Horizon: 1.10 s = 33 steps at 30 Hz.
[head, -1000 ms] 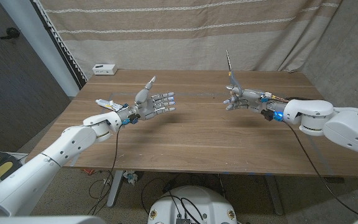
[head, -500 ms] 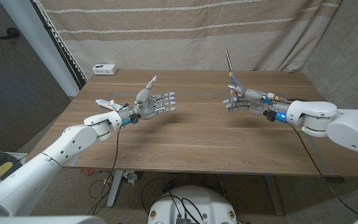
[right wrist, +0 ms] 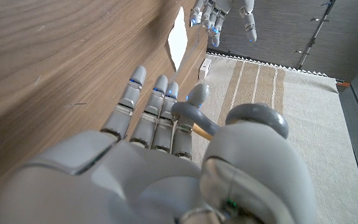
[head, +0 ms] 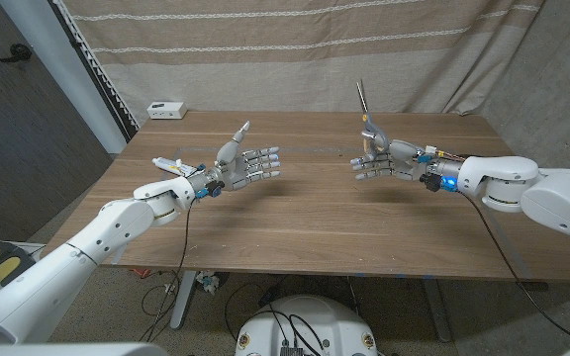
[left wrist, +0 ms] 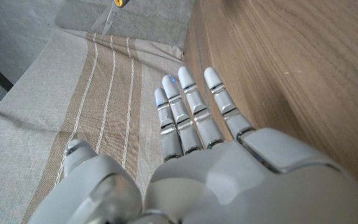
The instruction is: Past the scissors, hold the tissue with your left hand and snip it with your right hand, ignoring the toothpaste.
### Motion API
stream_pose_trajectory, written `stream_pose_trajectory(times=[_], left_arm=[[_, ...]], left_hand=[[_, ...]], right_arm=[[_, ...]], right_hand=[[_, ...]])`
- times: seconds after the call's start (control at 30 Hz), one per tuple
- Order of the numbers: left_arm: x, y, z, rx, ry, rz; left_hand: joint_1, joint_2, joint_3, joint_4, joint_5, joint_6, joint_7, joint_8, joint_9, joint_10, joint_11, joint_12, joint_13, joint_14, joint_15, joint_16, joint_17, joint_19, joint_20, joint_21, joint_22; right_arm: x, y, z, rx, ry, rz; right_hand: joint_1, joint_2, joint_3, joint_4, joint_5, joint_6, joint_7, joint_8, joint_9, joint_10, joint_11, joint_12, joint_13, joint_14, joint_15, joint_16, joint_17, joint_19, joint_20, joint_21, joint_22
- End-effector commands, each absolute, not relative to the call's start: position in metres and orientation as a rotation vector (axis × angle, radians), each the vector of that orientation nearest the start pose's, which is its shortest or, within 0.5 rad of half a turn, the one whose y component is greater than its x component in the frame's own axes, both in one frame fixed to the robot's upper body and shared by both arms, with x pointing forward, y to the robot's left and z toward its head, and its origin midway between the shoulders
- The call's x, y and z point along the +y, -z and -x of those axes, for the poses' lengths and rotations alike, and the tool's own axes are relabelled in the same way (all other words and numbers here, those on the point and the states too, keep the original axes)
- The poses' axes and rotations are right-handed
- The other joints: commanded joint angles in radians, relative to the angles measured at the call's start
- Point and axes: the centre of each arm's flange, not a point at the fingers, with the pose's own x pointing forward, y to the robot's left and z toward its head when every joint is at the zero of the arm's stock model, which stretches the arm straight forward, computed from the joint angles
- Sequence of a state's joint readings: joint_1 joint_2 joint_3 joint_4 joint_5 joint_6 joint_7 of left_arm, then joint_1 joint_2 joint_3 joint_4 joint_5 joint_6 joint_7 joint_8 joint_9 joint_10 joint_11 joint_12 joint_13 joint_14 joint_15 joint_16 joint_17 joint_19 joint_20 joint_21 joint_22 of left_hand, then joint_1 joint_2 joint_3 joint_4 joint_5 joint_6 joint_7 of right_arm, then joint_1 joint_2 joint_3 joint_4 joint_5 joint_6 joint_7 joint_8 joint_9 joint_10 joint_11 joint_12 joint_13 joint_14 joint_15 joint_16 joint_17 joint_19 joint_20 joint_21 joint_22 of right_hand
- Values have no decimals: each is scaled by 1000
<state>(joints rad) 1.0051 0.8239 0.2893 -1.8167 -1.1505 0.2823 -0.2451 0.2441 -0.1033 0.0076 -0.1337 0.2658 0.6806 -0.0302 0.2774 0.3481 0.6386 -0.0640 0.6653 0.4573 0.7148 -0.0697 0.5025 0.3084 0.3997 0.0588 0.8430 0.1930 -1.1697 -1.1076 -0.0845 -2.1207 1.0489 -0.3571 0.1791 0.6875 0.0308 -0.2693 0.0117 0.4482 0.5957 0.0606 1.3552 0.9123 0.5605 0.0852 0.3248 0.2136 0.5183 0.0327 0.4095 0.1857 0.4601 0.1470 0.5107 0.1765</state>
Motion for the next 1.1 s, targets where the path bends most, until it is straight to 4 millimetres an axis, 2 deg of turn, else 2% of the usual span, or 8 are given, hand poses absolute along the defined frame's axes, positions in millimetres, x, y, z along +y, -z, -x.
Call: stream_pose_trajectory(times=[0.03,0.37,0.63,0.8,0.93,1.1], left_arm=[[247,27,-561,-196,713,163],[248,23,-561,-212,708,155],[258,24,-561,-218,687,169],[262,25,-562,-227,672,169],[269,24,-561,-248,650,166],[278,23,-563,-263,616,163]], left_hand=[[14,3,-2,2,-5,2,1,6,0,10,0,6,5,8,-3,4,5,11,-1,-3,2],[16,3,-3,3,-7,1,1,6,-1,10,-1,5,6,9,-2,2,6,11,-1,-5,2],[17,4,-4,4,-7,2,1,7,-2,11,-1,3,7,8,-4,1,6,11,-1,-7,2],[18,4,-5,4,-8,-2,0,6,-2,9,0,2,8,7,-4,0,6,11,-1,-8,3],[19,5,-5,4,-8,-3,-1,5,-2,8,-1,1,8,4,-2,-2,6,9,-2,-10,3],[23,7,-7,5,-10,-21,-7,-4,-9,-43,-3,-35,-6,-30,1,-14,5,-6,-2,-19,3]], right_arm=[[-266,-18,-490,-205,-722,213],[-263,-16,-493,-198,-740,191],[-263,-14,-494,-180,-744,191],[-265,-16,-493,-157,-738,199],[-266,-15,-492,-141,-739,195],[-267,-8,-492,-128,-743,181]], right_hand=[[-24,3,-11,8,12,-42,17,-5,12,-27,23,-15,-1,-23,27,-24,2,-19,21,-18,2],[-46,15,-11,17,18,-118,45,-8,38,-78,64,-45,-3,-59,53,-67,1,-30,35,-45,2],[-47,15,-11,16,20,-129,42,-4,47,-85,67,-50,-4,-64,57,-77,1,-30,35,-52,2],[-51,15,-12,15,22,-168,52,14,88,-104,83,-62,-5,-75,67,-95,2,-27,37,-63,1],[-55,15,-12,15,23,-174,56,15,89,-114,88,-69,-5,-88,71,-108,2,-31,42,-72,1],[-58,18,-11,14,25,-203,60,13,98,-134,101,-80,-6,-97,72,-122,3,-30,46,-82,1]])
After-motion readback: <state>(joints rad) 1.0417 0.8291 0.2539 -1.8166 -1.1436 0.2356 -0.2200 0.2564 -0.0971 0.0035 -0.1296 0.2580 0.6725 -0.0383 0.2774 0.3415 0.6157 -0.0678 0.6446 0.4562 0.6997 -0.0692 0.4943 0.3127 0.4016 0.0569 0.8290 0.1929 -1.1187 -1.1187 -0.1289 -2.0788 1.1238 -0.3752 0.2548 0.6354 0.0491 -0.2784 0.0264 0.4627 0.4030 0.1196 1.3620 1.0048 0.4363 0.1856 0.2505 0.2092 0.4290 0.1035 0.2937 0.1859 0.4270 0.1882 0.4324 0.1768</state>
